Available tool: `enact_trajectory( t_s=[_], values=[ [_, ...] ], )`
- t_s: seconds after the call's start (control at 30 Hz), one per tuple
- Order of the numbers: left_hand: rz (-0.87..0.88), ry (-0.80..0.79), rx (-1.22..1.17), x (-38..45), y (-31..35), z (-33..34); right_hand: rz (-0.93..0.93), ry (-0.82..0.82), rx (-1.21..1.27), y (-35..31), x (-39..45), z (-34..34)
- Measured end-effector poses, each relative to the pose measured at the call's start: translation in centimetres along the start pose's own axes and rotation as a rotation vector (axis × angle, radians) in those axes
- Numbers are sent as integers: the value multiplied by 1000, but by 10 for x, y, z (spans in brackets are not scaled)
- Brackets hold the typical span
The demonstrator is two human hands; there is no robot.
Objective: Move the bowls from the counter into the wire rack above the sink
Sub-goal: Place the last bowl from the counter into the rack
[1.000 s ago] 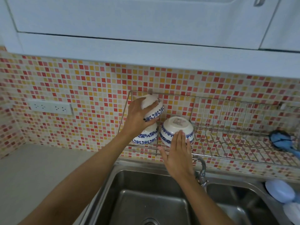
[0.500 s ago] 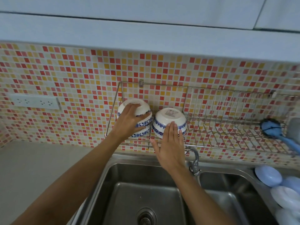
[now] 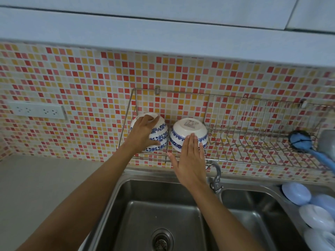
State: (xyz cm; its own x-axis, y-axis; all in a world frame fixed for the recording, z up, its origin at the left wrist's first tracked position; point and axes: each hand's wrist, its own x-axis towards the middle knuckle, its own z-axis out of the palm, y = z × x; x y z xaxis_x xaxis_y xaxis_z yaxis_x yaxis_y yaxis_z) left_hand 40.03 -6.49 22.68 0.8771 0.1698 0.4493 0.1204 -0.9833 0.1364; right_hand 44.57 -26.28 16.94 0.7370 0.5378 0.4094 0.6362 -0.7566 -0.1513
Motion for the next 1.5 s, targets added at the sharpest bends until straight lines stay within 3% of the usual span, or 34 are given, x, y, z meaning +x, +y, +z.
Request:
enact_trajectory(
  t_s=[0.53, 0.8, 0.97, 1.1, 1.2, 1.37, 1.5],
  values=[
    [82, 14, 94, -17, -1, 7, -3, -12, -21, -1, -1, -1],
    [28, 29, -26, -27, 1, 11, -15, 14, -9, 0, -2, 0],
    [-158, 110, -235, -38, 4, 11, -12, 13, 73, 0, -1, -5],
    [-328, 217, -269, -60, 8, 12, 87, 48, 393, 6, 12, -17],
    [-334, 182, -222, -68, 7, 15, 98, 103, 371, 25, 34, -18],
    [-310, 102, -179, -64, 2, 17, 77, -23, 305, 42, 55, -15],
    [-289, 43, -136, -65, 1, 17, 96, 43, 238, 40, 49, -12]
  ],
)
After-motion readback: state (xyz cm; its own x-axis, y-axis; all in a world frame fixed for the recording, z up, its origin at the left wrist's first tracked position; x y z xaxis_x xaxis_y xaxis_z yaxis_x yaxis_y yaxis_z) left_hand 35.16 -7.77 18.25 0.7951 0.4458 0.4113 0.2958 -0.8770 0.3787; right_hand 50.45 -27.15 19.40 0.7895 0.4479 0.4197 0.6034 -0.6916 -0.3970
